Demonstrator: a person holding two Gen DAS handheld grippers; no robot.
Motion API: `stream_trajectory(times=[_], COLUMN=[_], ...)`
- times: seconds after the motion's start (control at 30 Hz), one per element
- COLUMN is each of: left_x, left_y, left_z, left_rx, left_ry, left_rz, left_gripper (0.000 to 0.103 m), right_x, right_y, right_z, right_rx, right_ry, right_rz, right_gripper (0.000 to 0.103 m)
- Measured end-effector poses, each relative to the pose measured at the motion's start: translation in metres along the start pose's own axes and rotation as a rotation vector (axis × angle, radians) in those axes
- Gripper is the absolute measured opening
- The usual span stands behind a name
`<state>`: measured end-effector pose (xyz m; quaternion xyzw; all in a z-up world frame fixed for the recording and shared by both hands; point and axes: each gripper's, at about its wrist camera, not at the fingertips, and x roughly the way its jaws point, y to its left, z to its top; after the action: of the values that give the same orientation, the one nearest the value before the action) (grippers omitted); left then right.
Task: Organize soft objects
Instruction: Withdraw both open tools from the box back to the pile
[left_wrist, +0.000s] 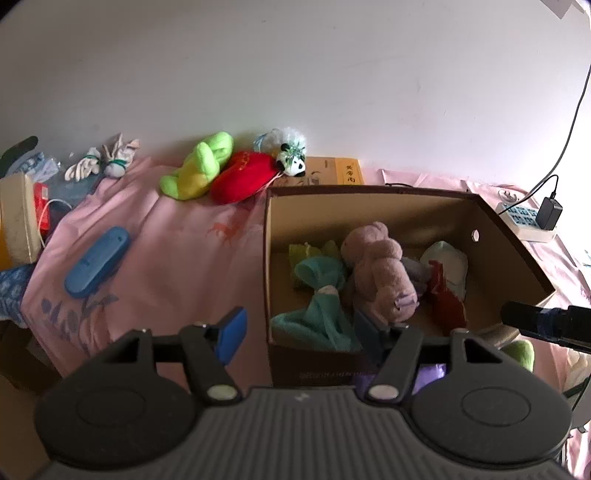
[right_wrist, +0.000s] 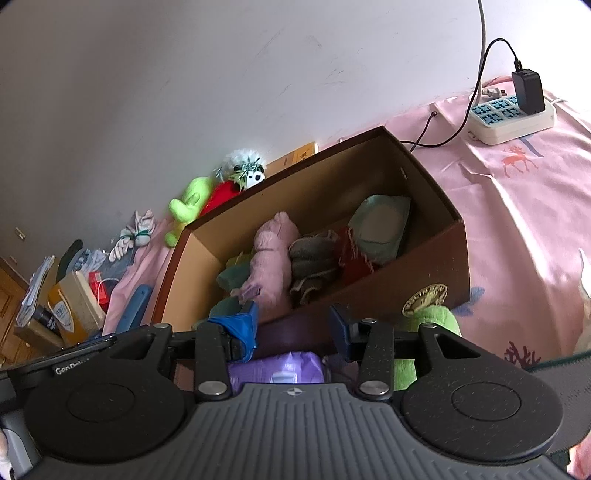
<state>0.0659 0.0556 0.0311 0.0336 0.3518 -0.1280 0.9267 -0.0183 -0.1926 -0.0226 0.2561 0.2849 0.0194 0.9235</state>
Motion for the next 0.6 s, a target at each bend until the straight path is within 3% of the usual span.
stream_trajectory(times=[0.6], left_x=[-0.015], left_y=[-0.002], left_z=[-0.044], left_rx=[0.008], left_ry=[0.096], left_rz=[0.042], left_gripper=[0.066], right_x=[-0.020], right_y=[-0.010], right_z=[-0.042], right_rx=[-0.025], right_ry=[0.079], right_rz=[-0.011], right_gripper=[0.027])
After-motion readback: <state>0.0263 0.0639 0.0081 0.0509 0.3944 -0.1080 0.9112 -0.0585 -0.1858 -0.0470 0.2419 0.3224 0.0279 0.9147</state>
